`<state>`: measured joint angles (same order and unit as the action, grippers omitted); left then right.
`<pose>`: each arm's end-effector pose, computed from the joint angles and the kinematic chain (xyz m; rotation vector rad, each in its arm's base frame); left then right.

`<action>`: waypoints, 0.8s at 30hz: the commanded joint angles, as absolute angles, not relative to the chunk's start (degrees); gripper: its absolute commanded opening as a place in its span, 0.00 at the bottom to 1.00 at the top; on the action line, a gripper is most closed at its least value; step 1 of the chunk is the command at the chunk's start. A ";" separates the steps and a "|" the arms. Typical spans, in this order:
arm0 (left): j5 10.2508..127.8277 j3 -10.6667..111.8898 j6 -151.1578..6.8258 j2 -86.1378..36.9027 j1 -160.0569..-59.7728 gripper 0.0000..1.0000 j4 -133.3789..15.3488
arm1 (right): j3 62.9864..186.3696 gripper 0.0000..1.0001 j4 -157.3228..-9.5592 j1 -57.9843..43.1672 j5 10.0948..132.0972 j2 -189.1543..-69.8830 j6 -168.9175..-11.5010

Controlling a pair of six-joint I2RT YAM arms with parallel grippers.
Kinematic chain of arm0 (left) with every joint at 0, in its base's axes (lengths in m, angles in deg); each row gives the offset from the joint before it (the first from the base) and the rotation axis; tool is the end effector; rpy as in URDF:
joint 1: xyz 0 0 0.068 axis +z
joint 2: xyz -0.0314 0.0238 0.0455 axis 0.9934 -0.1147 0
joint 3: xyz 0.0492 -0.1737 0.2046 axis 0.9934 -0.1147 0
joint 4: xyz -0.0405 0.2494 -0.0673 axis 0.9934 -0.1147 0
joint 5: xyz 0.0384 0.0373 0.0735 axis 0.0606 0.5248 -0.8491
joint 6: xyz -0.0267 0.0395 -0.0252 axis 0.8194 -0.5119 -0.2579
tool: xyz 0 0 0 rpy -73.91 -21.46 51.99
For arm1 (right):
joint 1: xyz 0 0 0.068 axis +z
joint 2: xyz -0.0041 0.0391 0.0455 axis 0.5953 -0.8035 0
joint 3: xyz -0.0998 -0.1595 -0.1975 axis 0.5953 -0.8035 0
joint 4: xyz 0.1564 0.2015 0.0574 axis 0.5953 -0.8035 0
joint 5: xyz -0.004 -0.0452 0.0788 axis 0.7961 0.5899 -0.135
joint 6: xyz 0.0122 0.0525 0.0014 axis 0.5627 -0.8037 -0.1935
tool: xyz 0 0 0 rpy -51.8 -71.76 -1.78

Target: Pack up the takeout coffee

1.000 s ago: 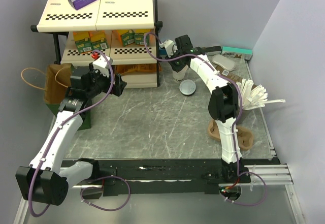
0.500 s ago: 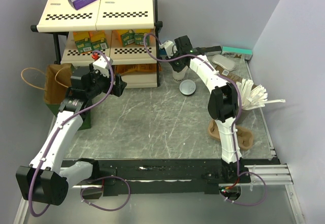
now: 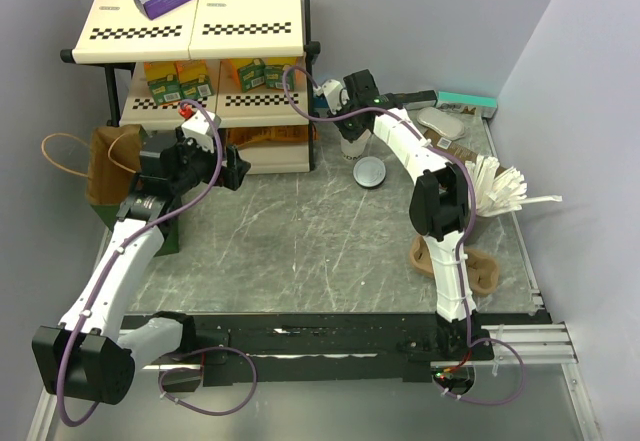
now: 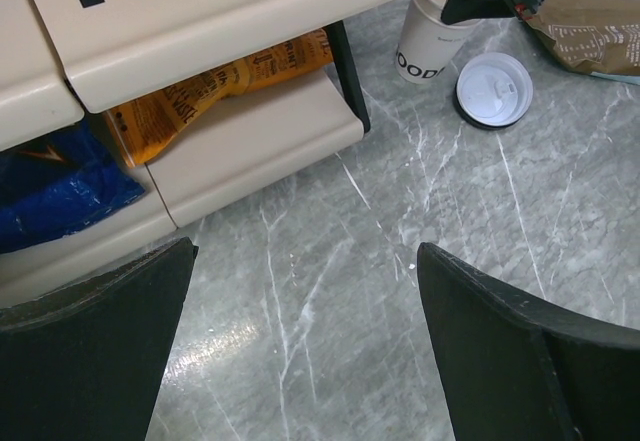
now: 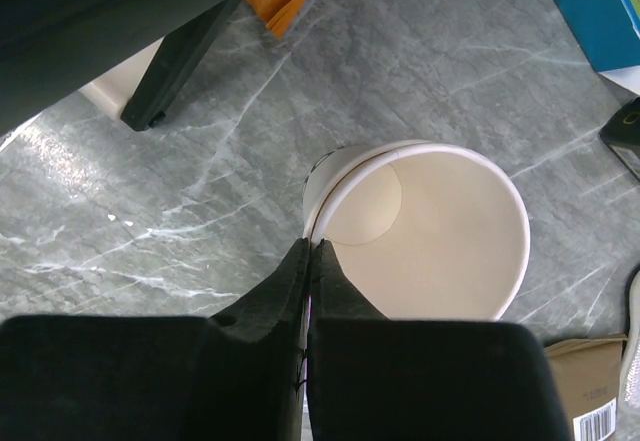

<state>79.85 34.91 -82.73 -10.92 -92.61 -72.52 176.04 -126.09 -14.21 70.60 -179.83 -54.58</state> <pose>0.2425 -0.0510 0.3525 0.3634 1.8313 -0.4329 0.4764 0.2010 0.2718 -1.0925 2.1309 0.1176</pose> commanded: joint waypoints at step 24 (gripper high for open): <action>81.78 33.81 -80.76 -9.24 -92.38 0.99 -69.20 | 179.54 0.00 -130.45 -15.78 63.76 -172.97 -50.07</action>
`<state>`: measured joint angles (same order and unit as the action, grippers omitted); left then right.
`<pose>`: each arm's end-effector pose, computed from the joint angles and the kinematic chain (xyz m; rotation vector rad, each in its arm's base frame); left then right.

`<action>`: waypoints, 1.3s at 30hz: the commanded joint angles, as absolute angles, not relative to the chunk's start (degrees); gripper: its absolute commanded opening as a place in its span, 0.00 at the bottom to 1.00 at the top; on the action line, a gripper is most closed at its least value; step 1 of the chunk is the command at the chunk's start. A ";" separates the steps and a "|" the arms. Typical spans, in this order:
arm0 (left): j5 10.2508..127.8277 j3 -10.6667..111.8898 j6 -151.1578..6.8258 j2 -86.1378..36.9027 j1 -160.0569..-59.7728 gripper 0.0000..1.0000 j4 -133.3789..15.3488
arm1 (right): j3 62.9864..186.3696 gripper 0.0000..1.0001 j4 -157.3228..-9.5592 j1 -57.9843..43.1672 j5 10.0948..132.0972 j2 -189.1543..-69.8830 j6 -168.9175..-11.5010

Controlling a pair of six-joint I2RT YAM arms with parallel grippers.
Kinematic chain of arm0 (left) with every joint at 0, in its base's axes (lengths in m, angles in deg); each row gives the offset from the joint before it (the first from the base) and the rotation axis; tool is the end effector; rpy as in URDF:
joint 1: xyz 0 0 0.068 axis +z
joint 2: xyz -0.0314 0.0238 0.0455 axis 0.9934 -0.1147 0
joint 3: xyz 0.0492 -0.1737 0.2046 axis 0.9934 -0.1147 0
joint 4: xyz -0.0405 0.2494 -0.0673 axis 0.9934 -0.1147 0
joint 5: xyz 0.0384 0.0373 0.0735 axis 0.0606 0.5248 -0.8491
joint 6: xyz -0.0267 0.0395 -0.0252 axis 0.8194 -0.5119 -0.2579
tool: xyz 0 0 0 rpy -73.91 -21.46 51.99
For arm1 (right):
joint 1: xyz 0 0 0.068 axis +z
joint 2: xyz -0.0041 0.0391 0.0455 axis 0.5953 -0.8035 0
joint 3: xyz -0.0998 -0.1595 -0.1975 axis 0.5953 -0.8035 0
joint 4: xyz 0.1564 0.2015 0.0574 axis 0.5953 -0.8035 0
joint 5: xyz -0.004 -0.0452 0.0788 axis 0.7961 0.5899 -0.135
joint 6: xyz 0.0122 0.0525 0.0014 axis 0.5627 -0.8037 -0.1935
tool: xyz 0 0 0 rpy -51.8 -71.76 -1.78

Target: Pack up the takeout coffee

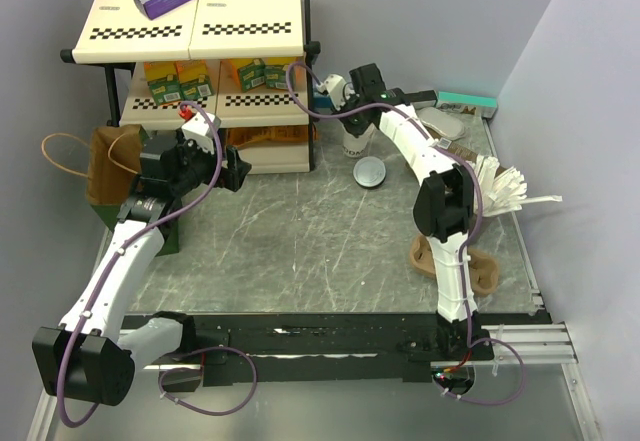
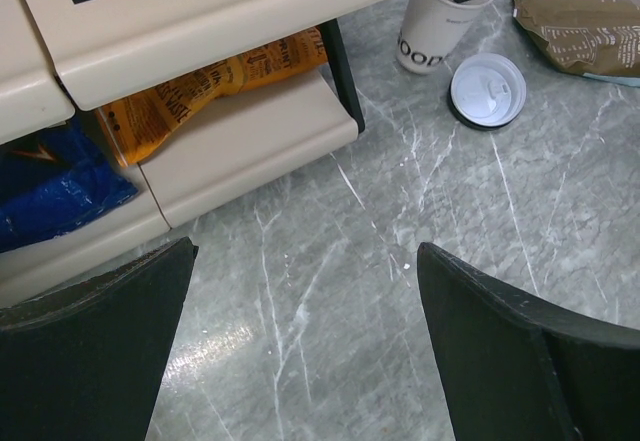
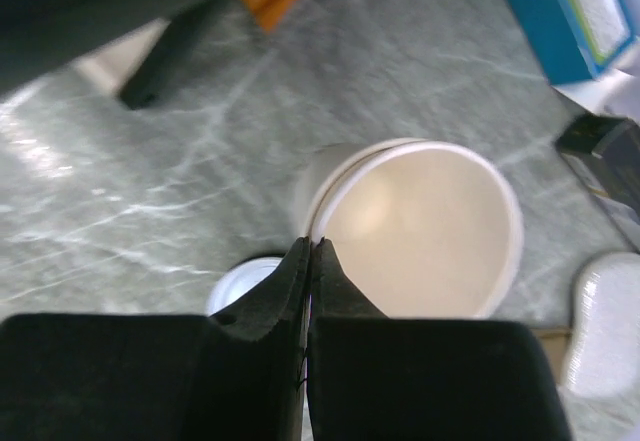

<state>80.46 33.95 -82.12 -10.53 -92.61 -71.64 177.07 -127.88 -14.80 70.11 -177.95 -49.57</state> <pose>0.2413 -0.0511 0.3498 0.3614 1.8270 -0.4496 0.4714 0.1936 0.2915 -1.1681 2.0648 0.0784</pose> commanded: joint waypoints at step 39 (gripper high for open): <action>82.93 33.20 -79.35 -9.94 -91.85 1.00 -68.68 | 176.70 0.00 -124.75 -12.03 73.95 -173.34 -44.02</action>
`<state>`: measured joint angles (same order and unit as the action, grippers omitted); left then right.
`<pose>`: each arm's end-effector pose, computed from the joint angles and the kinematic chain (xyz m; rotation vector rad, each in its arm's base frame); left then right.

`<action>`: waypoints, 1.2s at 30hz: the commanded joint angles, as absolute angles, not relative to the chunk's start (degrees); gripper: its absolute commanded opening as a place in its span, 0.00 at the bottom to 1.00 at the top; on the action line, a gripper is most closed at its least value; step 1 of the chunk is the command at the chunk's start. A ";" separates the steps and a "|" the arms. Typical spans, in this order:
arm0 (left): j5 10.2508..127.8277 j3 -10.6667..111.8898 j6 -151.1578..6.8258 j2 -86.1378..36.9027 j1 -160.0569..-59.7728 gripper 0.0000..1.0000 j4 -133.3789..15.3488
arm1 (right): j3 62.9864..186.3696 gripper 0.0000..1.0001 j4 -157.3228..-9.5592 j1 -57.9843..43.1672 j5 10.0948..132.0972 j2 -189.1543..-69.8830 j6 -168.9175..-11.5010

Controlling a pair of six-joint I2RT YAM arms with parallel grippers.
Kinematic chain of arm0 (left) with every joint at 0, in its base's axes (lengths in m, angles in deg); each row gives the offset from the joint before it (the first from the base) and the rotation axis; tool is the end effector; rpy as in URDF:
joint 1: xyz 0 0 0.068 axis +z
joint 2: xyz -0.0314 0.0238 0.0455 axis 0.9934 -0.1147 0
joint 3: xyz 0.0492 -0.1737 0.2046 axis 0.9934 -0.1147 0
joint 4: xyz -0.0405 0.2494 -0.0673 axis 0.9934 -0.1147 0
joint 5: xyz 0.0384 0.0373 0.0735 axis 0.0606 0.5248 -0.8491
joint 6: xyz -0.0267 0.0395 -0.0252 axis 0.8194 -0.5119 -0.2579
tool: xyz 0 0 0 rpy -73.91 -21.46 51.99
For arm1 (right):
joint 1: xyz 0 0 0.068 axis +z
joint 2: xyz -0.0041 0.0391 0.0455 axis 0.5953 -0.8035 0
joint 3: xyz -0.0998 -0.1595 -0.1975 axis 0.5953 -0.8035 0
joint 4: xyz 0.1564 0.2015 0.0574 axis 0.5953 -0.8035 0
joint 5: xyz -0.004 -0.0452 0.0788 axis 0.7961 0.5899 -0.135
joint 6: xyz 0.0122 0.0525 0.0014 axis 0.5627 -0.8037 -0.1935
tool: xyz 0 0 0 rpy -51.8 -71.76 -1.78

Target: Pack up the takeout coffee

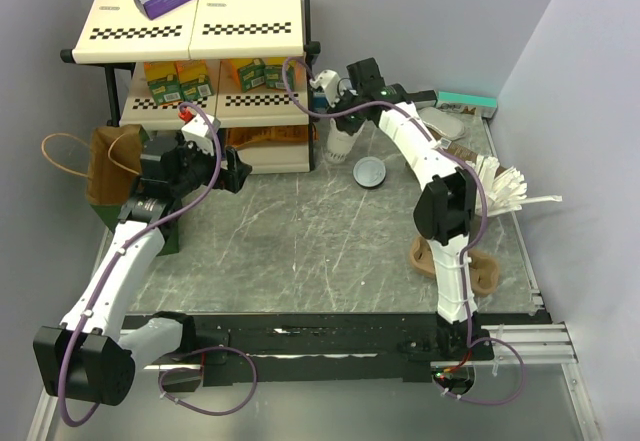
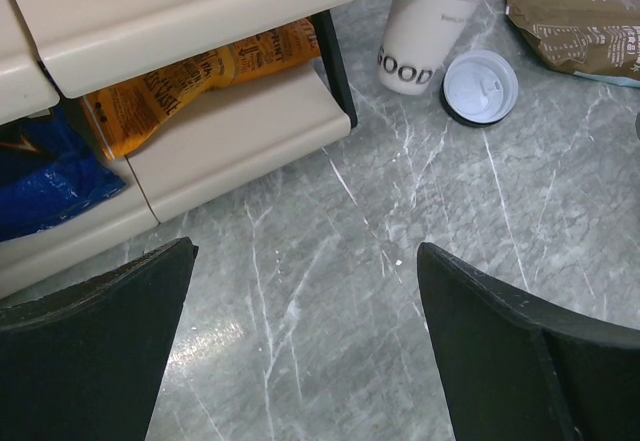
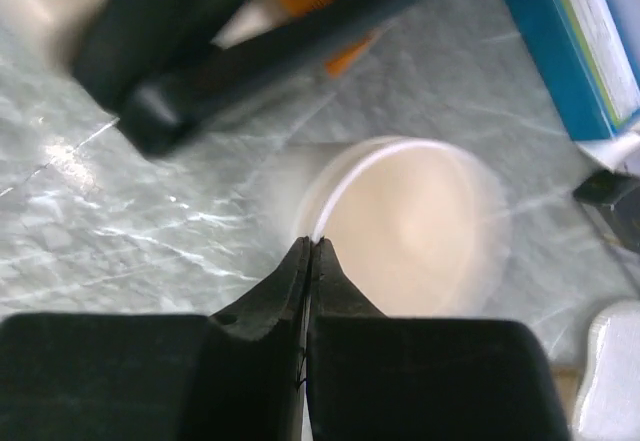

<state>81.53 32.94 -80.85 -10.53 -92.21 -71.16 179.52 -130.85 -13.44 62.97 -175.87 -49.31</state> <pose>0.2416 -0.0501 0.3445 0.3472 1.8401 -0.4784 0.4548 0.2044 0.3195 -1.2301 1.9785 0.2283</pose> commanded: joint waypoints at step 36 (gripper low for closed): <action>83.72 34.78 -78.56 -11.79 -91.59 0.99 -69.03 | 182.17 0.00 -134.03 -12.57 65.53 -176.26 -45.06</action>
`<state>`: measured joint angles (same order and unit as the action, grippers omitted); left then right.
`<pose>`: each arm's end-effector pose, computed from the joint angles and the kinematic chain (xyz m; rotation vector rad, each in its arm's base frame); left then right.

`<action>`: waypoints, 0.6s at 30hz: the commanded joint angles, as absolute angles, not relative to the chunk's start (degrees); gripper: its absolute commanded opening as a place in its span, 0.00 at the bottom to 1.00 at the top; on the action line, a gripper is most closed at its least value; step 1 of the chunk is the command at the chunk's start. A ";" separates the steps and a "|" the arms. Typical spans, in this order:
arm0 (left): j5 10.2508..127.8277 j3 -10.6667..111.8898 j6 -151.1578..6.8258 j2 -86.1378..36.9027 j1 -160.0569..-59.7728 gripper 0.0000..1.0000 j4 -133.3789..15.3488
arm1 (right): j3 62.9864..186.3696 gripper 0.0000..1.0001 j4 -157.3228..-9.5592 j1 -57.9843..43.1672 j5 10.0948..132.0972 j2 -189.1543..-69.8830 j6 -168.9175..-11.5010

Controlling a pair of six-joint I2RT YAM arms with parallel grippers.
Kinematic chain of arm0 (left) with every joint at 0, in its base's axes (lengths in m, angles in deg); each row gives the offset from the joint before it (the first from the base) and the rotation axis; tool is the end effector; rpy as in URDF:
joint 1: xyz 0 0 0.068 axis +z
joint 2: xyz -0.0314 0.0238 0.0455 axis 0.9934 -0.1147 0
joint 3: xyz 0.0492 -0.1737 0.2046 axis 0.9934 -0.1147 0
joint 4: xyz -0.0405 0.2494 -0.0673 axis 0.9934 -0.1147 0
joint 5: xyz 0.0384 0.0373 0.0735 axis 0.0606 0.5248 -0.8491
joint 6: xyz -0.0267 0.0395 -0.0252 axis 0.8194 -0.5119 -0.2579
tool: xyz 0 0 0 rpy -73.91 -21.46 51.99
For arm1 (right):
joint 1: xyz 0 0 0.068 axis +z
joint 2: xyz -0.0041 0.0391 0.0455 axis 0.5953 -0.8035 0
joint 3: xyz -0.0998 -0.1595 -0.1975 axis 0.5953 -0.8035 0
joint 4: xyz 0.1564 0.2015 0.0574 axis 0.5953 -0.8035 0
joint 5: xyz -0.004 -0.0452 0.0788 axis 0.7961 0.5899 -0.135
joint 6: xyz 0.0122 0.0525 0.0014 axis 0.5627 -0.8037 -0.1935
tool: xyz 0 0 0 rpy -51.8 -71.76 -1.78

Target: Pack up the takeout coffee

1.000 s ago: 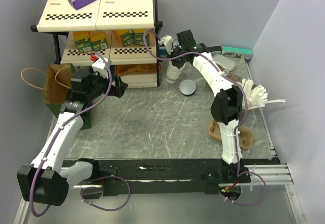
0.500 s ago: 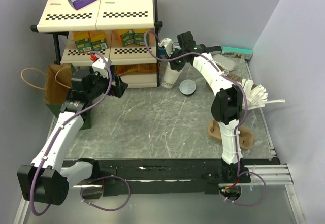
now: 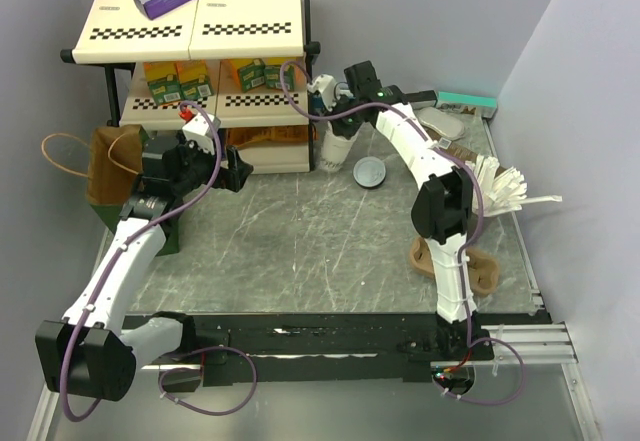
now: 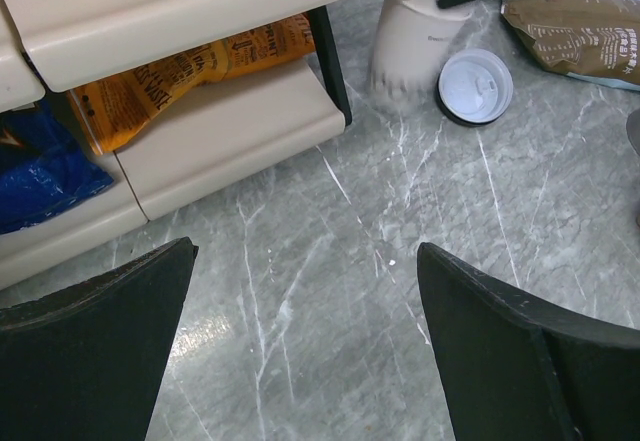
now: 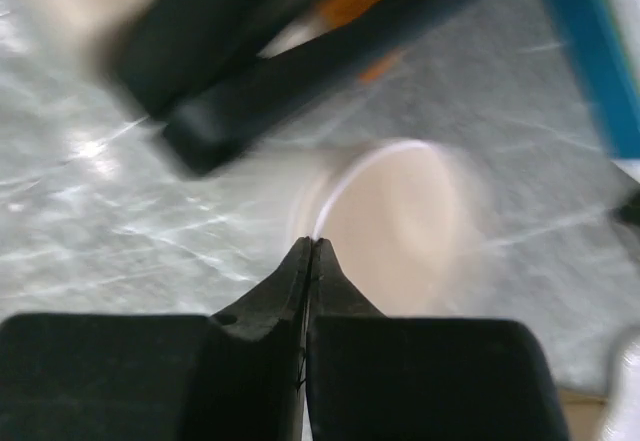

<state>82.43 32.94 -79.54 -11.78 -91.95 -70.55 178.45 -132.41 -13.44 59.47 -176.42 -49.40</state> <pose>0.2468 -0.0503 0.3406 0.3321 1.8554 -0.5068 0.4532 0.2060 0.3075 -1.2663 2.0066 0.3142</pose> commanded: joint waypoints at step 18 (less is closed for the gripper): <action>84.68 34.34 -77.51 -12.40 -91.59 0.99 -68.15 | 182.50 0.00 -134.84 -14.13 54.14 -175.93 -49.81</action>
<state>82.93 33.01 -79.23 -12.61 -91.84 -70.46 174.51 -130.81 -13.95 63.01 -176.36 -46.21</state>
